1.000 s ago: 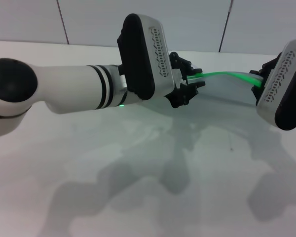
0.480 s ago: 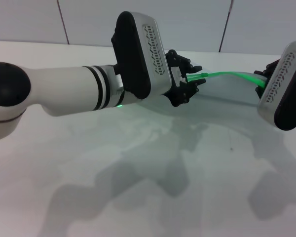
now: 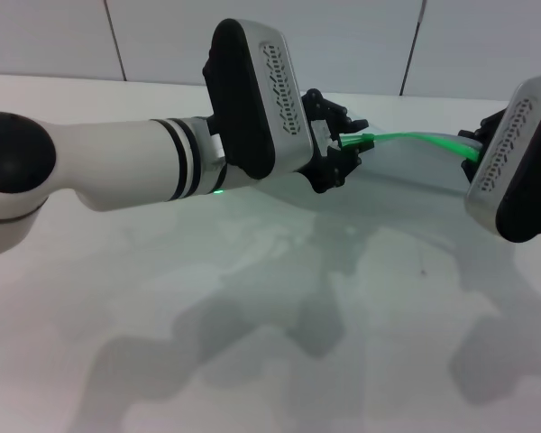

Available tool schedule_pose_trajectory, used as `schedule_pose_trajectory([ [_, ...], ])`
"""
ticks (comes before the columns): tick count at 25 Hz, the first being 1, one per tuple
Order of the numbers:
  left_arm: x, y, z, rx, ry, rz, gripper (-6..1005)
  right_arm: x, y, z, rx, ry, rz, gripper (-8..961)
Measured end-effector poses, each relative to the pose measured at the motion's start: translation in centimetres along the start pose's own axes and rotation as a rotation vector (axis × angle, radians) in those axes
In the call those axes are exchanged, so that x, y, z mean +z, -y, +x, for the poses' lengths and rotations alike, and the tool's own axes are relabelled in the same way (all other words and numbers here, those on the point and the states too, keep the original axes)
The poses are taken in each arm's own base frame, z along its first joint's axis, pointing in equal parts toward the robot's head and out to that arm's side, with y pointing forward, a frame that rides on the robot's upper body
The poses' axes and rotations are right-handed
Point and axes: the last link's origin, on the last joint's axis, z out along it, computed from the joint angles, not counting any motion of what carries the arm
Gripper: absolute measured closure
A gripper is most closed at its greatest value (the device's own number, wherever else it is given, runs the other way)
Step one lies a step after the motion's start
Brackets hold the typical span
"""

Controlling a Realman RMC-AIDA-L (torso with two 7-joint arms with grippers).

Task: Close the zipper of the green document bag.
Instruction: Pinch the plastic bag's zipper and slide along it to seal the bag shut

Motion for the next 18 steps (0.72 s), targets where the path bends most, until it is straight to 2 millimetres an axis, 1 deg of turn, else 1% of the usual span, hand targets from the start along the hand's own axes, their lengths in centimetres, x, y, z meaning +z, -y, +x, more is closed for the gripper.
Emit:
schedule_pose_trajectory([
  [7, 0.20, 0.06, -0.27, -0.002, 0.010, -0.004, 803, -0.01, -0.15, -0.24, -0.003, 0.006, -0.004, 904],
  [18, 0.42, 0.04, 0.03, 0.007, 0.005, -0.011, 837, -0.02, -0.16, -0.29, -0.002, 0.008, -0.004, 904],
])
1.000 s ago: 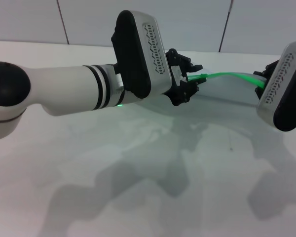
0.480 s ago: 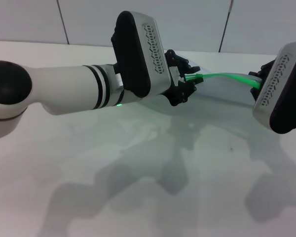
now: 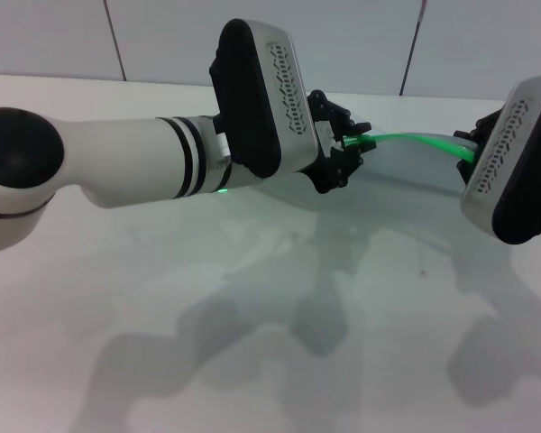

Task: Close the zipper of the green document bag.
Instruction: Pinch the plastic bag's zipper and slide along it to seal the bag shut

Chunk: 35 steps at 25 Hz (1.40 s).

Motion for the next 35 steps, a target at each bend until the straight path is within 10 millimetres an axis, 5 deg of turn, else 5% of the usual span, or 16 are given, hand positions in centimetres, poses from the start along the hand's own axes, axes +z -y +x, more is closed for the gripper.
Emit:
schedule_pose_trajectory([
  [35, 0.43, 0.32, -0.98, -0.025, 0.040, 0.034, 918, -0.35, 0.14, -0.33, 0.000, 0.015, 0.016, 905],
])
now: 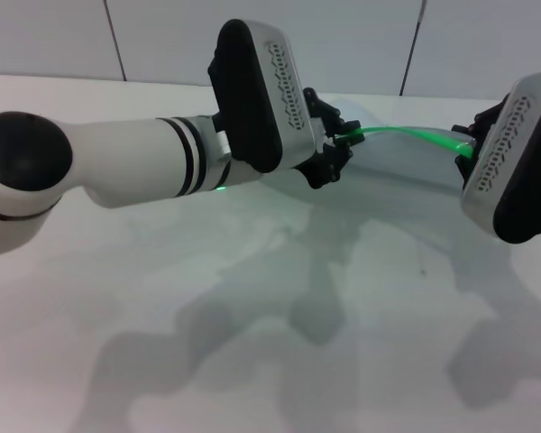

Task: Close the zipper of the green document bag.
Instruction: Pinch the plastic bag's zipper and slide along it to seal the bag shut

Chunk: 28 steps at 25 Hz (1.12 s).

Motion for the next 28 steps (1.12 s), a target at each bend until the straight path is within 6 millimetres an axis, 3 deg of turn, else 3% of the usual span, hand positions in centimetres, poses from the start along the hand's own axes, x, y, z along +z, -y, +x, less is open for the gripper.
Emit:
schedule_pose_trajectory([
  [14, -0.1, 0.3, -2.8, -0.077, 0.069, 0.042, 918, -0.5, 0.8, 0.9, 0.038, -0.015, 0.032, 904],
  [28, -1.4, 1.6, -5.7, -0.184, 0.128, 0.132, 917, -2.0, 3.0, 3.0, 0.121, -0.034, 0.132, 904],
])
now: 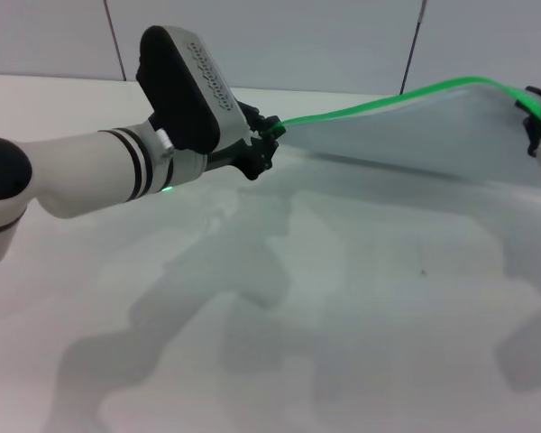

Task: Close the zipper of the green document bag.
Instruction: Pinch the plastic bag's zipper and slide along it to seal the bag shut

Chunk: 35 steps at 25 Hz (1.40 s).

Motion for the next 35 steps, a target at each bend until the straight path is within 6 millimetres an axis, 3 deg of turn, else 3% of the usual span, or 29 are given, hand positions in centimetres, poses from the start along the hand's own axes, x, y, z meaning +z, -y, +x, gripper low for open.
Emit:
schedule_pose_trajectory([
  [23, -0.4, 0.4, 0.3, -0.065, -0.027, 0.022, 891, -0.1, 0.8, 1.0, 0.024, -0.020, 0.043, 905],
  [31, -1.4, 1.8, 0.7, -0.124, -0.066, 0.078, 818, -0.6, 1.6, 1.0, 0.123, 0.026, 0.118, 822],
  [35, -1.8, 2.9, 0.9, -0.229, -0.109, 0.111, 781, -1.8, 2.2, 1.1, 0.184, 0.098, 0.212, 780],
])
